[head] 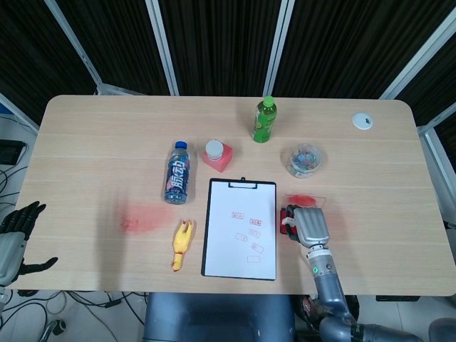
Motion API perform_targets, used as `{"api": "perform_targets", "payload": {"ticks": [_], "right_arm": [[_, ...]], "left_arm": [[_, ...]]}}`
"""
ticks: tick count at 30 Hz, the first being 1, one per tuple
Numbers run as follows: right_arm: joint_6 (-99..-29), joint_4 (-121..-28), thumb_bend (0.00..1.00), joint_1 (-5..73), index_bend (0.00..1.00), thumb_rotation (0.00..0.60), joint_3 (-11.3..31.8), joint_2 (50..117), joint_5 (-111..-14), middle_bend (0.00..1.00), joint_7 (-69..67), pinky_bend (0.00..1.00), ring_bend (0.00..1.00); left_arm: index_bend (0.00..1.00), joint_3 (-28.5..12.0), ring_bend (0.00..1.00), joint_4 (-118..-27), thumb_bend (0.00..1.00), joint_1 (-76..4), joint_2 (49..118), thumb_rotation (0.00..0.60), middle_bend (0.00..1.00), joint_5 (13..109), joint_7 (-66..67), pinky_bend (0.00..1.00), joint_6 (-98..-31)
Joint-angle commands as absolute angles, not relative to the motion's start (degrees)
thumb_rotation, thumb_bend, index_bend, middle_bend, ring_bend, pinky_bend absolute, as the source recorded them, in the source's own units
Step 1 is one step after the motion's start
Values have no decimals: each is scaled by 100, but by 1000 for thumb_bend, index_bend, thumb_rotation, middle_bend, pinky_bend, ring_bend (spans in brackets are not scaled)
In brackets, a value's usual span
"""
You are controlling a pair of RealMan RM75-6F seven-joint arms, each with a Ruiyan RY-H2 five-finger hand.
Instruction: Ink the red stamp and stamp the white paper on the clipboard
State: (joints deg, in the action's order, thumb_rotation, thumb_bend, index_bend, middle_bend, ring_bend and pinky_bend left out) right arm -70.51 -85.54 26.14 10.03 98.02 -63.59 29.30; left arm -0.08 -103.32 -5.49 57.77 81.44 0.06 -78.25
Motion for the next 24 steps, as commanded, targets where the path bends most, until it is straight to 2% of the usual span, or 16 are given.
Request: {"api": "perform_targets", "payload": {"ticks": [1,5,11,24], "right_arm": [[-7141,-8784,534,2623,685,600,1001,9736,-6486,598,2969,870,784],[-7208,-9156,534,2664,688,600,1003,9723,-6544,601,3154,870,784],[-7129,-9535,534,2964,691,600,1051,10159,-6425,605,3848,870,784],[-6996,-9093,536,3543,694,600,1471,11068,-5817,606,4602,870,784]], "left_arm": [[0,-8,0,-10336,0,-551,5776,600,0,8155,3,0,-7829],[0,6,0,-10338,0,-547,5768,600,0,8182,-14,0,-7830],[0,11,0,-10338,0,-556,5763,600,0,8182,-44,0,-7805],[0,-30,0,-10375,0,-586,5734,600,0,8035,-153,0,-7708]]}}
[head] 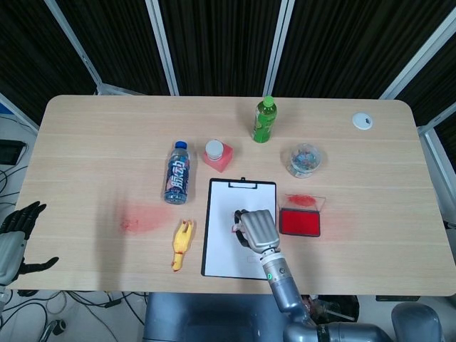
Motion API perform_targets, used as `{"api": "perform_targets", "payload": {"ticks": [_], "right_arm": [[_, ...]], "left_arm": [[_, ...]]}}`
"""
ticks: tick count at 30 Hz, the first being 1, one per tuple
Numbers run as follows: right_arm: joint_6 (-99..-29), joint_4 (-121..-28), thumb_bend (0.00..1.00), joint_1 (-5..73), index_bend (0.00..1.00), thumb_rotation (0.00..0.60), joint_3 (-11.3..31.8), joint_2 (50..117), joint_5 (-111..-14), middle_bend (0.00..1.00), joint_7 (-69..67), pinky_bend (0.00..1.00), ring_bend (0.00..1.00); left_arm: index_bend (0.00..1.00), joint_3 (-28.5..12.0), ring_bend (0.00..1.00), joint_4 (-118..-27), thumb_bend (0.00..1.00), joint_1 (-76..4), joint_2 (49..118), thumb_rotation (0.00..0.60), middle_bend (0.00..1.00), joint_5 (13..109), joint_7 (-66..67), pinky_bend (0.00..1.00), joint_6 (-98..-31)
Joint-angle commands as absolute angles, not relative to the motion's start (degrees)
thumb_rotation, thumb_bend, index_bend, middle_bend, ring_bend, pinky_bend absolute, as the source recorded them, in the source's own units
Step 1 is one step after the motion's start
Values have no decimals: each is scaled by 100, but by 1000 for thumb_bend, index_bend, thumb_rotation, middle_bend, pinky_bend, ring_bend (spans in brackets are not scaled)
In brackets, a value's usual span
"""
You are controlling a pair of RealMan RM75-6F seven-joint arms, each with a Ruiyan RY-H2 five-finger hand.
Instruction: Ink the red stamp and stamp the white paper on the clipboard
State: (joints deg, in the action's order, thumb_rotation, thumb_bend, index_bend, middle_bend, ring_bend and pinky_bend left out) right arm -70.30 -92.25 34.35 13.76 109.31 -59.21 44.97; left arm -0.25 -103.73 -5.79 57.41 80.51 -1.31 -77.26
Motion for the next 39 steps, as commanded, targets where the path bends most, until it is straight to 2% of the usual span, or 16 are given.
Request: {"api": "perform_targets", "payload": {"ticks": [1,6,15,32,35,39], "right_arm": [[-6984,-9035,536,3584,695,600,1500,11119,-5787,606,4633,870,784],[-6944,-8666,536,3781,698,600,1657,11414,-5602,607,4716,870,784],[-6900,-8070,536,3865,698,600,1622,11737,-5469,608,4542,870,784],[-6907,-7586,536,3872,706,600,1536,11951,-5580,614,4273,870,784],[-6915,-7559,551,3859,733,600,1517,11970,-5593,636,4250,870,784],[-6926,-7529,646,3819,834,600,1483,12004,-5610,719,4177,870,785]], "left_arm": [[0,-34,0,-10374,0,-589,5731,600,0,8024,-167,0,-7700],[0,-45,0,-10385,0,-616,5692,600,0,7960,-278,0,-7613],[0,-47,0,-10410,0,-641,5632,600,0,7951,-413,0,-7545],[0,-43,0,-10413,0,-648,5618,600,0,7974,-482,0,-7539],[0,-41,0,-10409,0,-650,5615,600,0,7980,-492,0,-7538],[0,-38,0,-10410,0,-654,5609,600,0,7979,-497,0,-7528]]}}
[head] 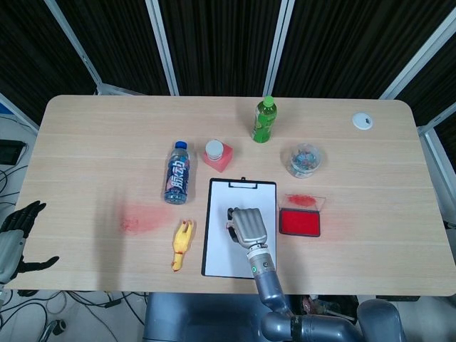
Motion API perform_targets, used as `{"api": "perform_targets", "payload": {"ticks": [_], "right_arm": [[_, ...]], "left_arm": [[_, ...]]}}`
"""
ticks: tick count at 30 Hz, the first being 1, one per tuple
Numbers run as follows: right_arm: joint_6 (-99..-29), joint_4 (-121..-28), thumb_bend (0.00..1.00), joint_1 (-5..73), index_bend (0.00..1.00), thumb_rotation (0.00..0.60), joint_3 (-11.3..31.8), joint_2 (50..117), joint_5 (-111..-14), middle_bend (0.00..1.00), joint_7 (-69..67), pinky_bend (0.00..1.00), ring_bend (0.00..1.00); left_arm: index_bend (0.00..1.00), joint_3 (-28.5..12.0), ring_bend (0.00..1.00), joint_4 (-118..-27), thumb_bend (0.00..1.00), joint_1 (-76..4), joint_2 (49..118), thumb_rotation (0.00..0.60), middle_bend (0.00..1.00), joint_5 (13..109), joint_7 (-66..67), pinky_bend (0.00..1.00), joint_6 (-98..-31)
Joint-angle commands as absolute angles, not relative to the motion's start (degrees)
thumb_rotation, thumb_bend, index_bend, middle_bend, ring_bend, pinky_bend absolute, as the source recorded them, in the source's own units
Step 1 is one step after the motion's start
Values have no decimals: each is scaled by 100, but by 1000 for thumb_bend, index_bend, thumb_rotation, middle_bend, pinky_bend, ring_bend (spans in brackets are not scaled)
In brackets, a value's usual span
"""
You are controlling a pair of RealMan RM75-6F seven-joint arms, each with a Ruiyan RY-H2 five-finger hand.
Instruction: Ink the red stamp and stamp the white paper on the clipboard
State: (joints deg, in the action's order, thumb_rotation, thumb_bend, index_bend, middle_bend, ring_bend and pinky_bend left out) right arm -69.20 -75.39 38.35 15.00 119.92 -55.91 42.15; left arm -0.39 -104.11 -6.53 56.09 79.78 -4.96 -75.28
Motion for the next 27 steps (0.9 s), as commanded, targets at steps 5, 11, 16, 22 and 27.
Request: {"api": "perform_targets", "payload": {"ticks": [5,11,16,22,27], "right_arm": [[-6917,-7412,684,3749,880,600,1407,12063,-5672,756,4011,870,809],[-6906,-7343,688,3730,894,600,1389,12106,-5736,767,3959,870,822],[-6872,-7295,689,3712,900,600,1380,12126,-5753,769,3955,870,826],[-6836,-7252,689,3681,903,600,1360,12144,-5752,772,3954,870,828],[-6809,-7223,689,3662,906,600,1352,12163,-5742,775,3966,870,829]], "left_arm": [[0,-33,0,-10412,0,-652,5602,600,0,7992,-518,0,-7530],[0,-30,0,-10411,0,-654,5599,600,0,7995,-524,0,-7527],[0,-29,0,-10412,0,-656,5594,600,0,7993,-534,0,-7522],[0,-27,0,-10410,0,-660,5594,600,0,7990,-531,0,-7516],[0,-30,0,-10411,0,-664,5594,600,0,7982,-538,0,-7511]]}}
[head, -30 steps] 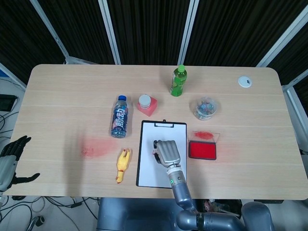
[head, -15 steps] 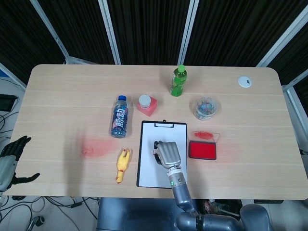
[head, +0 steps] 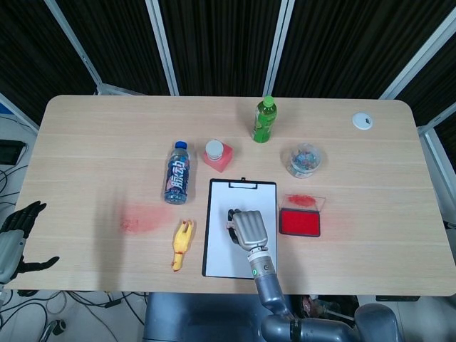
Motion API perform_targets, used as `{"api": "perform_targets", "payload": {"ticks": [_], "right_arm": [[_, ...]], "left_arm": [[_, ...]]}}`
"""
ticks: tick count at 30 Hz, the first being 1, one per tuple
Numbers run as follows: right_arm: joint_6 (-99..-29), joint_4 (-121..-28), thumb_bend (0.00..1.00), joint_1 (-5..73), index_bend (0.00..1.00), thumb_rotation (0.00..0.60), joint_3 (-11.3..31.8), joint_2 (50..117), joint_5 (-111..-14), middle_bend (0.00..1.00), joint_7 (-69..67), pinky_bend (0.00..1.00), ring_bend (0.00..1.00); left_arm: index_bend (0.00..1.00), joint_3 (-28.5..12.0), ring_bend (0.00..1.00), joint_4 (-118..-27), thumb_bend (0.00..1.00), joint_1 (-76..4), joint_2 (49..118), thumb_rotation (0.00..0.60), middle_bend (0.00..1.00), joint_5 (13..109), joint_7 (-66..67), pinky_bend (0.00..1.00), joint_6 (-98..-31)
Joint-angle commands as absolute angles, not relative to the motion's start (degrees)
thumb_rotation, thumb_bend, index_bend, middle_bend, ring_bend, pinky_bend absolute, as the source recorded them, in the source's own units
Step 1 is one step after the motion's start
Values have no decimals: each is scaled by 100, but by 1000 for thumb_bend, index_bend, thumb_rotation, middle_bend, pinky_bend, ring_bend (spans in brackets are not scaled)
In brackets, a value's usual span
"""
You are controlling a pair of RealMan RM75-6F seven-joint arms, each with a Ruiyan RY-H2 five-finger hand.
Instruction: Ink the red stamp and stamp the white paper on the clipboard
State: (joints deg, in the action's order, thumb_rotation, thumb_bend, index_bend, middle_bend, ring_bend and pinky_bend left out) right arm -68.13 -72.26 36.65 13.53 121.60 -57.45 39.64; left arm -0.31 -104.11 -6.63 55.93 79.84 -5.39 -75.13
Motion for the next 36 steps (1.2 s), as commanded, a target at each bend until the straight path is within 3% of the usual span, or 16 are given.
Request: {"api": "perform_targets", "payload": {"ticks": [1,36], "right_arm": [[-6804,-7217,689,3659,906,600,1351,12165,-5743,775,3970,870,829],[-6716,-7216,689,3602,907,600,1365,12207,-5743,778,4091,870,830]], "left_arm": [[0,-29,0,-10410,0,-664,5593,600,0,7981,-539,0,-7508],[0,-32,0,-10400,0,-667,5589,600,0,7985,-566,0,-7517]]}}
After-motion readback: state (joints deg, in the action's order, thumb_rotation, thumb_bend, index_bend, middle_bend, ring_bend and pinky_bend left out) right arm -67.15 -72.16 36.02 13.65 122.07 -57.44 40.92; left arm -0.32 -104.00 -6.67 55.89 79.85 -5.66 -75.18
